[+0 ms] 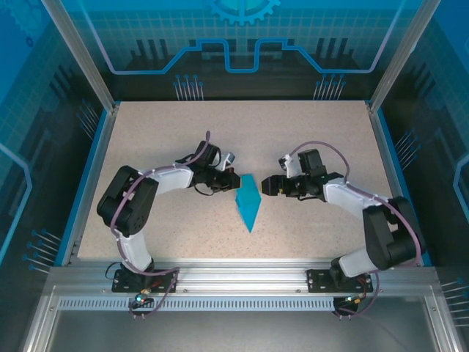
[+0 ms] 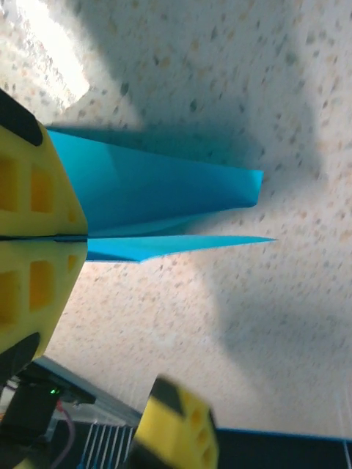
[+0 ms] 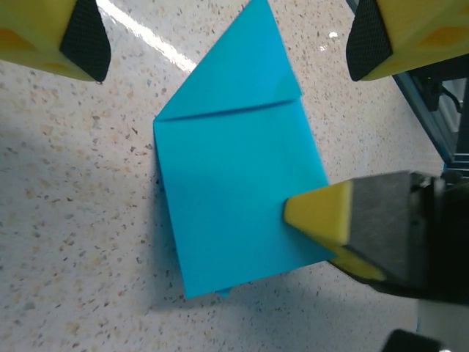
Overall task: Fold a paper plane with a square sheet of paper (fold left side to right side)
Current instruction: Fold the wing for the fifth time at the center of the table.
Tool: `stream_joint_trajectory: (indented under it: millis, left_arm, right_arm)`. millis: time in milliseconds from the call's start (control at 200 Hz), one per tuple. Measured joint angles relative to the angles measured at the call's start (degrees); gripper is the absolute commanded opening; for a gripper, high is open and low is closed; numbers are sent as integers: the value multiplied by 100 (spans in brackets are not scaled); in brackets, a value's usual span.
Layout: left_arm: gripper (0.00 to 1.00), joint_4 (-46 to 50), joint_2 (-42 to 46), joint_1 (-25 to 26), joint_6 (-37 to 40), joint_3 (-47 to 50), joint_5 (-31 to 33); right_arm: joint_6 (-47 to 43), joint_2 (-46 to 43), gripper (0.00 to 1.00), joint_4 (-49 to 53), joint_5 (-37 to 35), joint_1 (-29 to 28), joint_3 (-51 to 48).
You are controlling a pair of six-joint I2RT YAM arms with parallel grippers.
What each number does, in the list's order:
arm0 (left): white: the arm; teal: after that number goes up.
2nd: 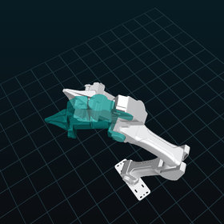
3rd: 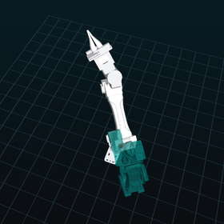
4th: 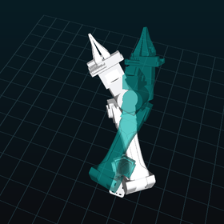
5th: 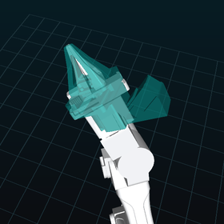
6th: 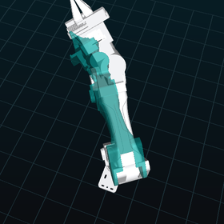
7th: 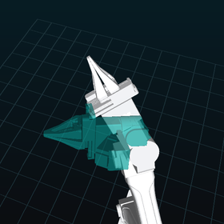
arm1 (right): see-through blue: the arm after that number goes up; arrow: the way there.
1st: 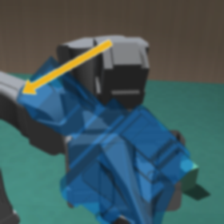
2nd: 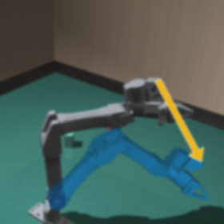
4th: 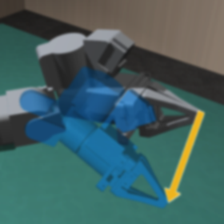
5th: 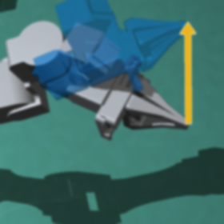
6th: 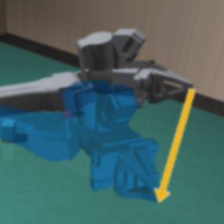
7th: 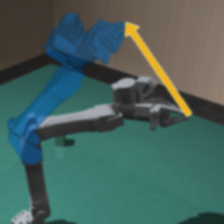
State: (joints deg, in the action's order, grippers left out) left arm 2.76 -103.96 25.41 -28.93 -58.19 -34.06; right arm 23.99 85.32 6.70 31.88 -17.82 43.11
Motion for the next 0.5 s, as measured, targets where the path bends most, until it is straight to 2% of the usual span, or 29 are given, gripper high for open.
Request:
stream_joint_trajectory:
  millis: [500]
  left_arm:
    - [5, -361, 177, 0, 247, 319, -444]
  right_arm:
    - [-354, 1851, 72, -1270, 1290, 26, 474]
